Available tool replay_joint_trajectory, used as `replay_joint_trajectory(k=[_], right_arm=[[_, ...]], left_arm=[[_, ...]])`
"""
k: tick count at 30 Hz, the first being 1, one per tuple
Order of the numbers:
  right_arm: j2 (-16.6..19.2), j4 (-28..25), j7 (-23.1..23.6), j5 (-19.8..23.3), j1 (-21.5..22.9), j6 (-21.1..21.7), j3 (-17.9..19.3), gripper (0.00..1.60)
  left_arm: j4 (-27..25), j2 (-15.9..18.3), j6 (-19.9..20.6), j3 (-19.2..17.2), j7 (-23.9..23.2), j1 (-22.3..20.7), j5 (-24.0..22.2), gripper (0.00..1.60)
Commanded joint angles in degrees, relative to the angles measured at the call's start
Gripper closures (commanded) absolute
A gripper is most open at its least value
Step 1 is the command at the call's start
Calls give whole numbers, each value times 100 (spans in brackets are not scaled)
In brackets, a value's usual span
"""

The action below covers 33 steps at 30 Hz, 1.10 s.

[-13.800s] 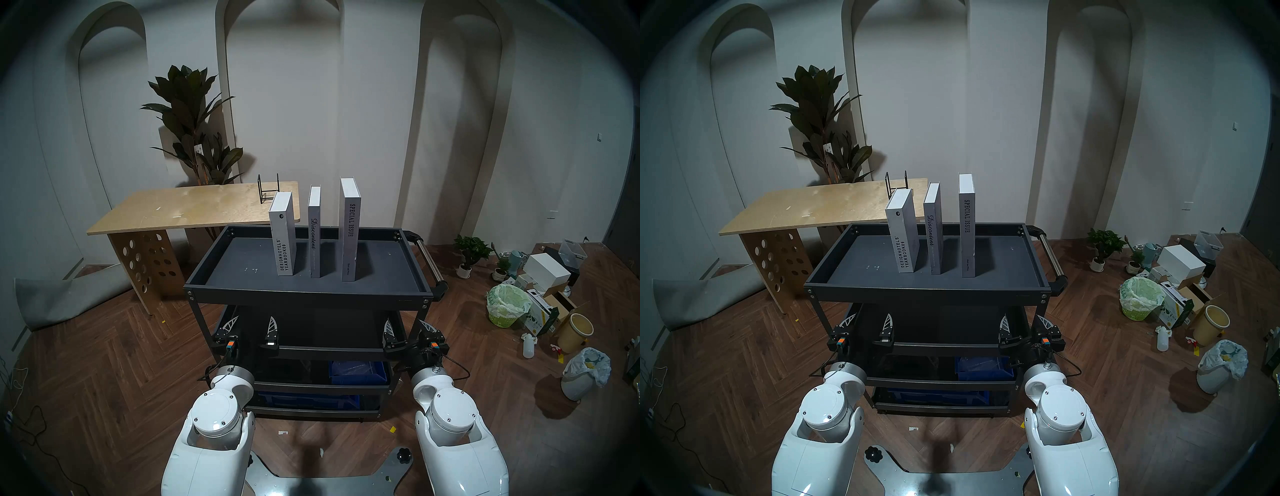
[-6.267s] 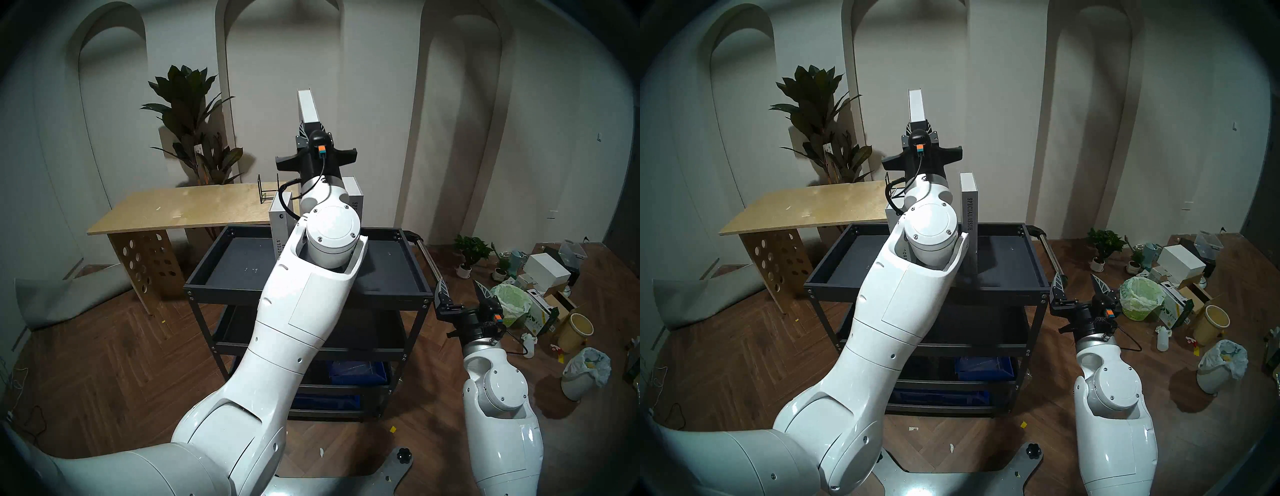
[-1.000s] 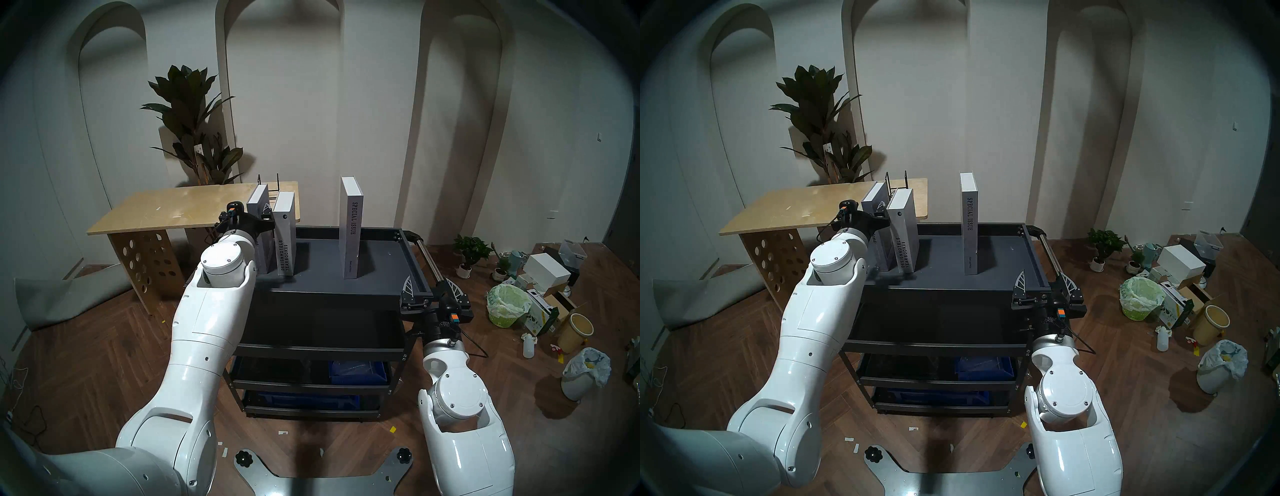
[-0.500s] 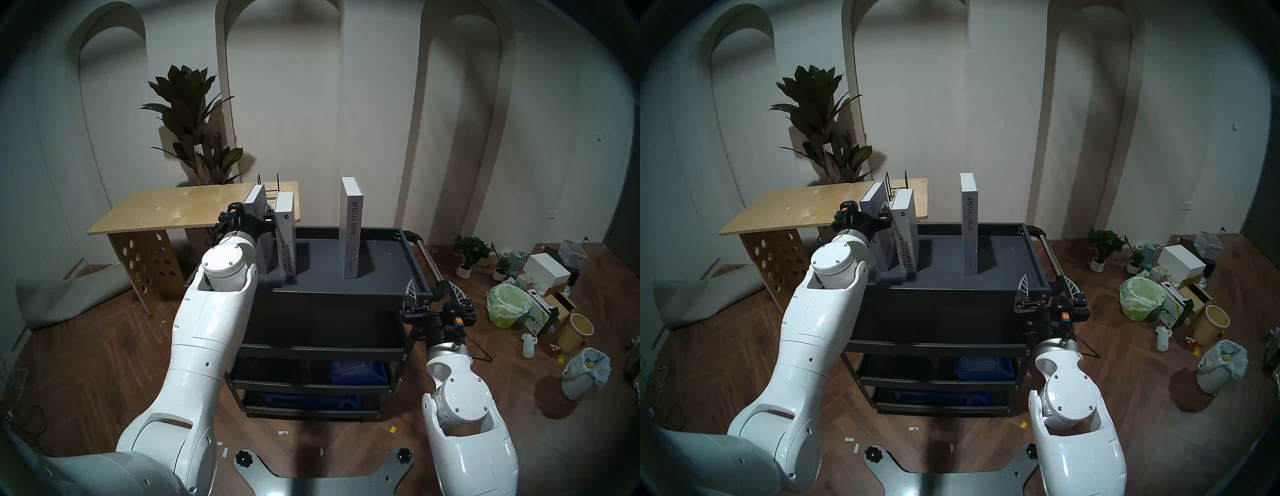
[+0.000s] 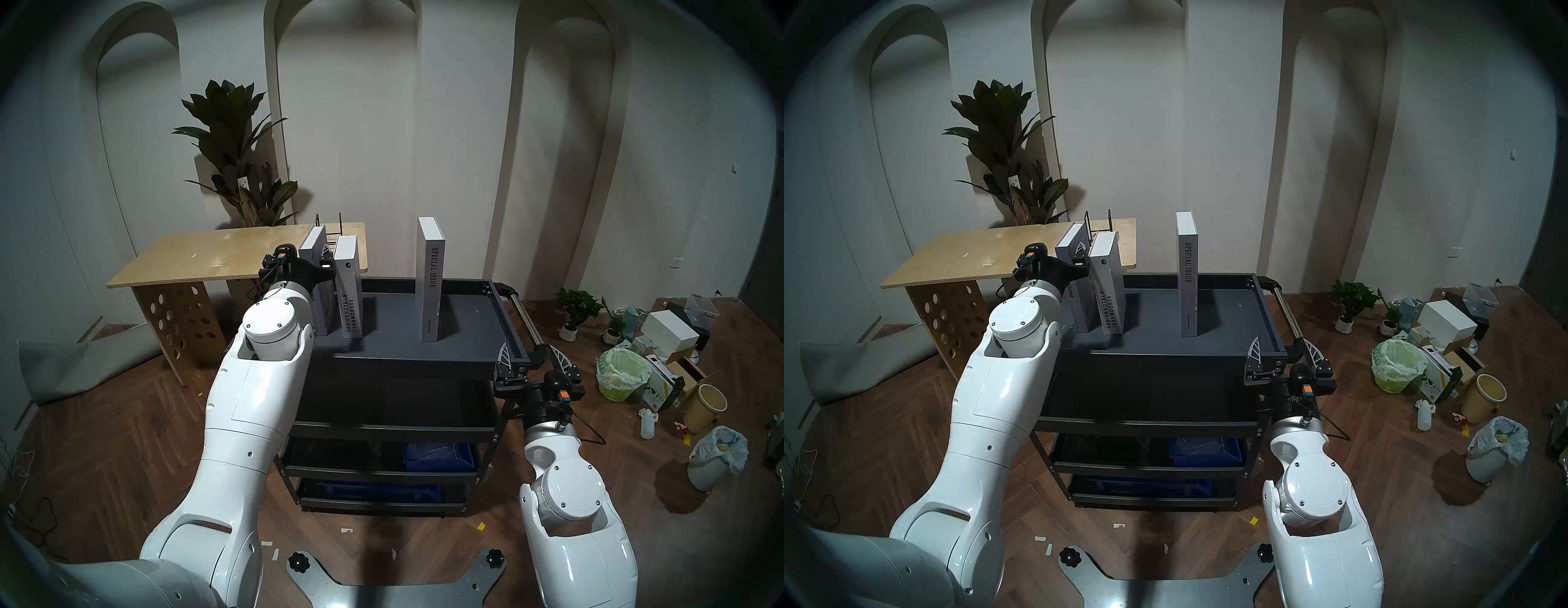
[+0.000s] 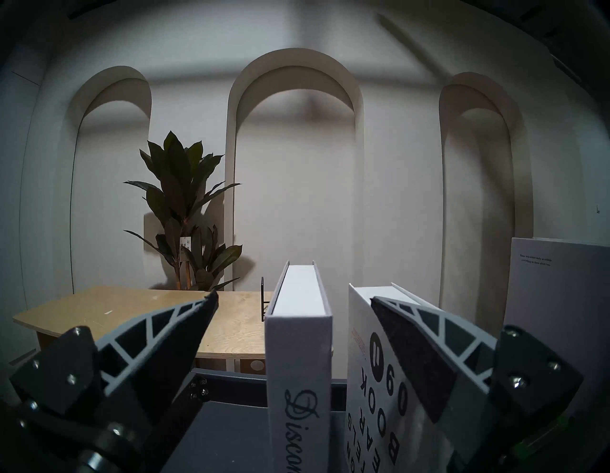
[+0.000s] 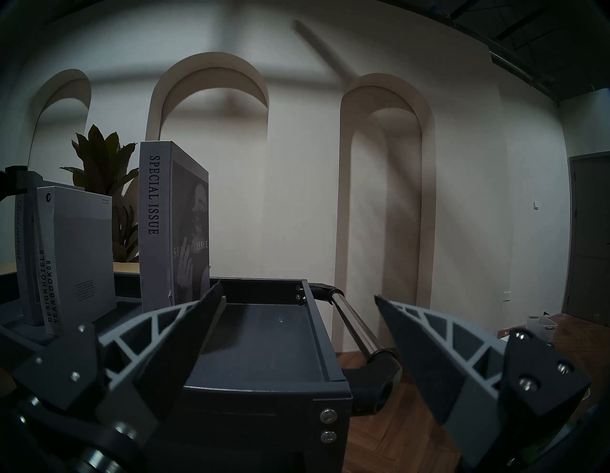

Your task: Sort the books onto the shelf by size, largest to the left

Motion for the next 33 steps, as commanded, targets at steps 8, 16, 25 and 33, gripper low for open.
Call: replay_joint_trajectory(k=[8, 16, 25, 33], right_arm=[[7, -122, 12, -26, 57, -61, -92, 0], [9, 5, 89, -46, 305, -47, -290, 0], [-116, 287, 162, -153, 960, 45, -602, 0], [-149, 430, 161, -230, 1463, 189, -899, 0]], left_arm=[[-1139, 173, -379, -95, -378, 231, -194, 0], [-1795, 438, -434, -297, -474, 591, -185, 0], [-2466, 700, -387, -683, -574, 1278, -211, 0], [-2783, 902, -217, -1241, -643, 1902, -244, 0]])
